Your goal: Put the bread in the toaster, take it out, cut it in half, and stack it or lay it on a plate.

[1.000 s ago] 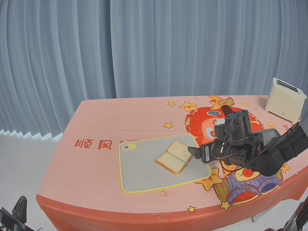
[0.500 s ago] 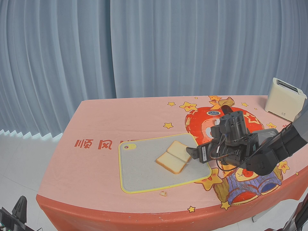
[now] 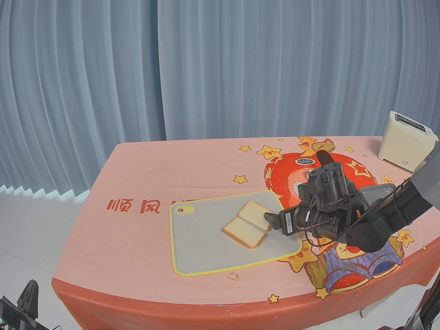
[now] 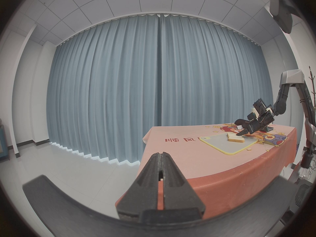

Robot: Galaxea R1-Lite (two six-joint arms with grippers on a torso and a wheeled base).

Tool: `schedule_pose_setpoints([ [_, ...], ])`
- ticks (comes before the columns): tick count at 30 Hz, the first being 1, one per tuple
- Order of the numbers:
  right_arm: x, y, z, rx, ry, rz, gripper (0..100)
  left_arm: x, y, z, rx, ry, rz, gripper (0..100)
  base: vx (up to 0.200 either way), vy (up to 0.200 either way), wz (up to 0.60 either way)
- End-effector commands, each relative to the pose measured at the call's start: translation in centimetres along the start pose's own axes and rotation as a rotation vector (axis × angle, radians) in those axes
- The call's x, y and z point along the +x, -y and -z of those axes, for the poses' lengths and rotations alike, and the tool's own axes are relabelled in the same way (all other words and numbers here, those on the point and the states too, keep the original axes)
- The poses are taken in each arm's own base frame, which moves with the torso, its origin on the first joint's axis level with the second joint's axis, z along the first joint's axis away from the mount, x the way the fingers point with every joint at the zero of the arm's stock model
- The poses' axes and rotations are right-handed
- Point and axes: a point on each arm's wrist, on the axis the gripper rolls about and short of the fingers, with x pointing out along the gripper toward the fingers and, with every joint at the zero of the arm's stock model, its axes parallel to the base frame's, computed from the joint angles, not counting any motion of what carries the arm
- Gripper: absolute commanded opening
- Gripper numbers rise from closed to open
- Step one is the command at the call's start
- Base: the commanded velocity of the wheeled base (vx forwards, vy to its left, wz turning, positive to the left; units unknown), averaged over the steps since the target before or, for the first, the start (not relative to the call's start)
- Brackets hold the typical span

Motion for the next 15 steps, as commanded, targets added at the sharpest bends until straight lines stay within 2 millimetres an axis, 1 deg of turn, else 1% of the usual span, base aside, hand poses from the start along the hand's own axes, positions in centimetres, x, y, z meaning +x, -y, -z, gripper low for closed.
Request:
schedule_pose_setpoints([
  [1,-0.05,-0.13,0.12,-0.004,-0.004,0.001,0,0.14,0.00,0.49,0.000,-0.019,0.000,0,0.000,0.000,0.00],
  [8,-0.57,-0.53,-0.23,-0.004,0.014,-0.012,0,0.14,0.00,0.49,0.000,-0.019,0.000,0,0.000,0.000,0.00],
  [15,-0.99,-0.47,-0.50,0.001,0.027,-0.015,0,0.14,0.00,0.49,0.000,-0.019,0.000,0,0.000,0.000,0.00],
])
